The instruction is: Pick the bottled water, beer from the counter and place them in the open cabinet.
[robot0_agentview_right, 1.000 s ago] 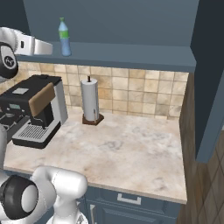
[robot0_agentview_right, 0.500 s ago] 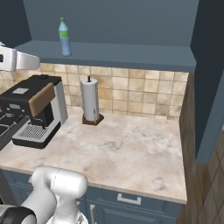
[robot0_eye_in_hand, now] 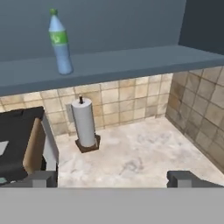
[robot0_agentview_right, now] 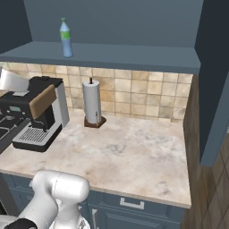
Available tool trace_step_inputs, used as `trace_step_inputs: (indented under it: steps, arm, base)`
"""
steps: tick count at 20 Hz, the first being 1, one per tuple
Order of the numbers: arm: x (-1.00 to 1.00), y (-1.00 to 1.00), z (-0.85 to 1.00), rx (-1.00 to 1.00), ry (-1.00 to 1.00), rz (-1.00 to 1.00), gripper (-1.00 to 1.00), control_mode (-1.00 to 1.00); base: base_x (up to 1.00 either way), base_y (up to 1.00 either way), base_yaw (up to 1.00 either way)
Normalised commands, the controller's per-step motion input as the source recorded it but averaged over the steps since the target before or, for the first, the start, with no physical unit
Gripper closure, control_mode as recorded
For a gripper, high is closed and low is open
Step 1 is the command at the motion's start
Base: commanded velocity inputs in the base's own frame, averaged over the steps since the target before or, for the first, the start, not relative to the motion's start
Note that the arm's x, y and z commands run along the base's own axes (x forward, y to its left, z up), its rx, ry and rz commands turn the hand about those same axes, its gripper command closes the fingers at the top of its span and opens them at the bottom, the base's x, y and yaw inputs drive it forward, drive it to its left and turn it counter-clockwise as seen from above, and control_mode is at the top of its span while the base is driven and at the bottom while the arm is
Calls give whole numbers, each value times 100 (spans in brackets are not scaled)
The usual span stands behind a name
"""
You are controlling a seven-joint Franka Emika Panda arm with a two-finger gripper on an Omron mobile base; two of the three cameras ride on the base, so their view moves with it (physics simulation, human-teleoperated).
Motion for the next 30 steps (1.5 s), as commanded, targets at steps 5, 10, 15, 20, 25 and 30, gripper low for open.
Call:
trace_step_inputs:
  steps: [5,10,15,20,25,30]
  arm:
    - [-52,-19,-54,22,38,0,-100,-100]
    - [-9,-30,-75,11,41,4,-100,-100]
    - [1,-22,-83,-4,27,2,-100,-100]
    - [22,-43,-96,-15,14,3,-100,-100]
    - [23,-38,-82,-10,0,4,-100,-100]
    - [32,-16,-32,0,7,6,-100,-100]
  base:
    - [0,0,0]
    - [0,0,0]
    - [0,0,0]
    - [0,0,0]
    - [0,0,0]
    - [0,0,0]
